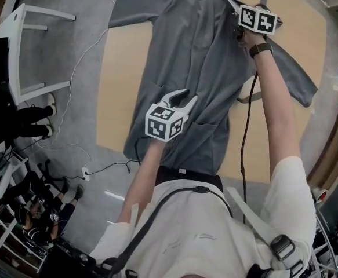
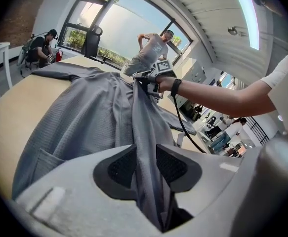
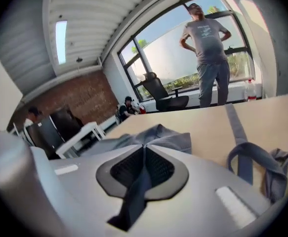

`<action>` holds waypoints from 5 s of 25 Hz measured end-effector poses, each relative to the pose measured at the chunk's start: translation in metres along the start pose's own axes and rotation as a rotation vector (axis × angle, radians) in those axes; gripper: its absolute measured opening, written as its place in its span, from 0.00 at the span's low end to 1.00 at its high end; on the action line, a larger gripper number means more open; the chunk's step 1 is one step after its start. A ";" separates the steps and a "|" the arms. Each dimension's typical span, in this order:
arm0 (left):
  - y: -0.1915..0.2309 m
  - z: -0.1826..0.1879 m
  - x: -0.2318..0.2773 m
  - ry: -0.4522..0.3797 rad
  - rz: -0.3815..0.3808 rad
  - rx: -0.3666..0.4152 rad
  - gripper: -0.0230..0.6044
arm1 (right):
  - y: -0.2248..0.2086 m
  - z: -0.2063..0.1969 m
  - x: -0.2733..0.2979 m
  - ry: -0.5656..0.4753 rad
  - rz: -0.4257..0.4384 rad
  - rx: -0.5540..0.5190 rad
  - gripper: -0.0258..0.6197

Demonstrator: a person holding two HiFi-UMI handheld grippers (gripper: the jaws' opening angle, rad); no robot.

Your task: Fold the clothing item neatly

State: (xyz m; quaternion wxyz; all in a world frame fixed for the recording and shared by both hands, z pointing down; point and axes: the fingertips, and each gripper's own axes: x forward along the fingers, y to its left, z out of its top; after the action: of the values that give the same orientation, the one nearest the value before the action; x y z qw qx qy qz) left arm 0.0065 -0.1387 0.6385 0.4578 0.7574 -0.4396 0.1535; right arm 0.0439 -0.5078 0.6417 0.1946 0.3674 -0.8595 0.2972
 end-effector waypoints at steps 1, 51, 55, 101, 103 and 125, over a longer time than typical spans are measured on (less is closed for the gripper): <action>0.002 0.003 -0.002 -0.007 0.002 -0.001 0.24 | 0.004 0.014 -0.004 -0.043 0.063 0.056 0.08; 0.246 0.068 -0.183 -0.161 0.237 0.106 0.04 | 0.353 -0.171 -0.130 -0.063 0.024 0.071 0.05; 0.301 0.103 -0.163 -0.187 0.265 0.061 0.11 | 0.352 -0.164 -0.115 -0.035 0.023 0.043 0.05; 0.062 0.034 0.037 0.192 -0.052 1.028 0.25 | 0.195 -0.212 -0.236 -0.137 -0.311 0.274 0.05; 0.073 0.049 0.023 0.137 -0.003 0.942 0.25 | 0.196 -0.207 -0.220 -0.115 -0.280 0.230 0.05; 0.171 0.098 -0.057 -0.046 0.188 0.488 0.24 | 0.171 -0.139 0.048 0.298 -0.380 0.092 0.10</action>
State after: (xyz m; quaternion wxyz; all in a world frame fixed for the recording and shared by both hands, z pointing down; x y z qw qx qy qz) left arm -0.1801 -0.2231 0.6460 0.2352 0.8044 -0.4685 0.2796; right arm -0.0989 -0.3468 0.7095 0.3545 0.4831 -0.7224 0.3452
